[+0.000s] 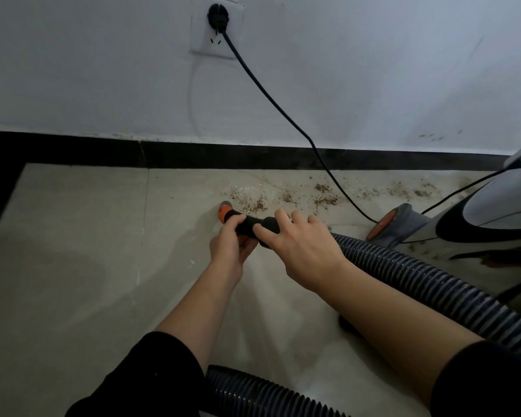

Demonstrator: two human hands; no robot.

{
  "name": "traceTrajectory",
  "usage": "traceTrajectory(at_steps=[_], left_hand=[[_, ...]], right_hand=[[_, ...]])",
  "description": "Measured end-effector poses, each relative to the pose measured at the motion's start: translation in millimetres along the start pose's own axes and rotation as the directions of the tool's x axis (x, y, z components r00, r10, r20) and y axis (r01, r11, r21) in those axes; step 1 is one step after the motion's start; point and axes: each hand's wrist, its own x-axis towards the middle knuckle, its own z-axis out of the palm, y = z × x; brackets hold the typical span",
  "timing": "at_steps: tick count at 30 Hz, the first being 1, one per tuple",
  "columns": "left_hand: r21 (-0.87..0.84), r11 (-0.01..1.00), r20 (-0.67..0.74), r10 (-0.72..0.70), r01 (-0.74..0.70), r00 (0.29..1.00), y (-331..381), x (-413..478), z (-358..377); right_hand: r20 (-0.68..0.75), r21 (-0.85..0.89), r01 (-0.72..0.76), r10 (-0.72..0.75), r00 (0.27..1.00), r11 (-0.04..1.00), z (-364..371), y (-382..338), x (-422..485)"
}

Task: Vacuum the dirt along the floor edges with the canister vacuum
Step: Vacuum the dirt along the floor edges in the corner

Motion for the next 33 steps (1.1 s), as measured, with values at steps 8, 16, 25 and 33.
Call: traceTrajectory(at_steps=[8, 16, 25, 33], left_hand=[[0.027, 0.999, 0.019, -0.03, 0.029, 0.999, -19, 0, 16], [0.083, 0.994, 0.092, -0.078, 0.07, 0.993, -33, -2, 29], [0.125, 0.987, 0.147, -0.118, 0.1, 0.982, -40, -6, 43], [0.149, 0.983, 0.169, -0.132, 0.108, 0.977, -39, -3, 50]], right_hand=[[0.029, -0.013, -0.024, 0.025, 0.999, 1.0, 5, 13, -14], [0.052, -0.021, -0.065, 0.066, 0.996, 0.998, 8, 26, -31], [0.074, -0.033, -0.092, 0.095, 0.993, 0.995, 10, 35, -41], [0.078, -0.034, -0.107, 0.11, 0.991, 0.994, 11, 40, -37]])
